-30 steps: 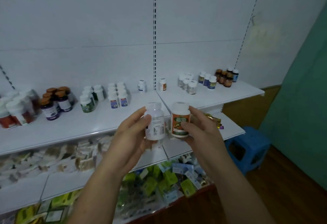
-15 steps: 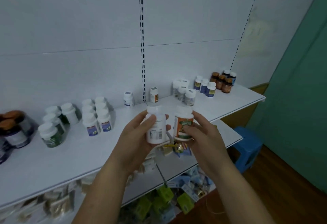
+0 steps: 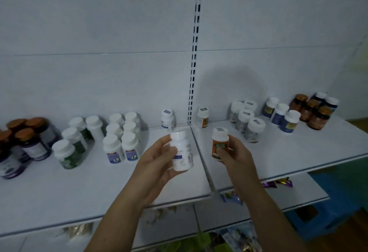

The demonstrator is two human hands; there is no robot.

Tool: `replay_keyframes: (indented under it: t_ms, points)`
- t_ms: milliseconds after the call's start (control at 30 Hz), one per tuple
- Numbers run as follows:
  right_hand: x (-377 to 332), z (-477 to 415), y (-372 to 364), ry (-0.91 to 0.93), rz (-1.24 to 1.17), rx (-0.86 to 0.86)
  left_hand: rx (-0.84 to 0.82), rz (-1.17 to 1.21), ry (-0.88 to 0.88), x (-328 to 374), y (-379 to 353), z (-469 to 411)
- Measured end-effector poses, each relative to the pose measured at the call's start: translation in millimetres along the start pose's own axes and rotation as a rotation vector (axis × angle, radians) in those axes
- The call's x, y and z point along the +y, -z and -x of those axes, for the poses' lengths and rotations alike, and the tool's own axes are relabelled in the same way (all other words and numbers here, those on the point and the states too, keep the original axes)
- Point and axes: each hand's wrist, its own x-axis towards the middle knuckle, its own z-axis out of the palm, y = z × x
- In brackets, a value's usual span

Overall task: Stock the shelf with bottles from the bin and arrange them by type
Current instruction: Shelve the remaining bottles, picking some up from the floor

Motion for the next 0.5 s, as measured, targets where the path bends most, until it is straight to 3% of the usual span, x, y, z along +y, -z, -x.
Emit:
replay_keyframes:
  t_ms: [67,233,500]
  points:
    - [10.6,-27.8,3.1,0.022,0.072,-0.058,0.043,-0.057,-0.019,-5.3,-6.4,-14.8]
    - [29.2,-86.2,7.2,0.091,0.176,-0.210,0.266,-0.462,-0.158,-25.4,-14.2,-54.5]
    - [57.8,-134.7,-8.5,0.116,0.223,-0.246,0.431,-0.723,-0.314,-45.3,-0.4,-83.7]
